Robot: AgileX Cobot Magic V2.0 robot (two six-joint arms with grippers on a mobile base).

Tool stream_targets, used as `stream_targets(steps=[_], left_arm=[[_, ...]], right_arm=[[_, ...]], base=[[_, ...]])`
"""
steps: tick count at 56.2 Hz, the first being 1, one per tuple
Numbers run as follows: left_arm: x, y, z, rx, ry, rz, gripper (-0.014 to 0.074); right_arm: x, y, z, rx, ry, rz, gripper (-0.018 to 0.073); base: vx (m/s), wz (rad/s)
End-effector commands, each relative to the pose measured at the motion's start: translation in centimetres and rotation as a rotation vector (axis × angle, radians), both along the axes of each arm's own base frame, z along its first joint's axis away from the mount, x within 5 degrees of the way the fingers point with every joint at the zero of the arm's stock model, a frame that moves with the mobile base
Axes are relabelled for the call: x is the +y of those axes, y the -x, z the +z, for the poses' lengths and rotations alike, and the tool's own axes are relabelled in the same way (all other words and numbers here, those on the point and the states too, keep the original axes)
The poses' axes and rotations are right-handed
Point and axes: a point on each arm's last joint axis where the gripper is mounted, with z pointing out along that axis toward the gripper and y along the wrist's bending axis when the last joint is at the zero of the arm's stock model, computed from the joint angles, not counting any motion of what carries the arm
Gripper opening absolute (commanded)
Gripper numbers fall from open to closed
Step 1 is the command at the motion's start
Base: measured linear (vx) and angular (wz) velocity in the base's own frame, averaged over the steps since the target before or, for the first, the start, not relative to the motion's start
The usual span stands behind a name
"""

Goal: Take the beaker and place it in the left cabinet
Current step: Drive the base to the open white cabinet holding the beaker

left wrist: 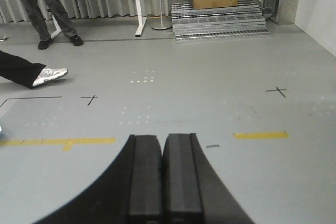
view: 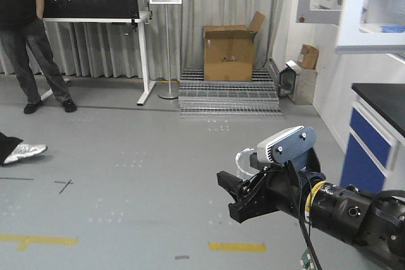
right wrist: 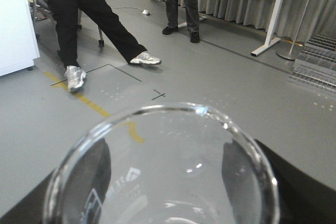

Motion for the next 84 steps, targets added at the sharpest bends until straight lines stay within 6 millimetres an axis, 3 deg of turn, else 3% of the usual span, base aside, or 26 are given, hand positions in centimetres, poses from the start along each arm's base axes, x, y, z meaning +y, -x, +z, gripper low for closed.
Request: stream_targets(steps=[1,84], left_arm=[[-0.17,0.03,1.16,-0.109,0.012,-0.021,0.0004],[-0.17,0.03,1.16,-0.109,0.012,-0.021,0.0004]], right_arm=[[0.18,0.41,3.05,-0.11,-0.077,0.034,0.0159],[0.19,0.41,3.04,-0.111,-0.073,0.036,0.0159]], base=[[0.87,0.09],[0.82,-0.02]])
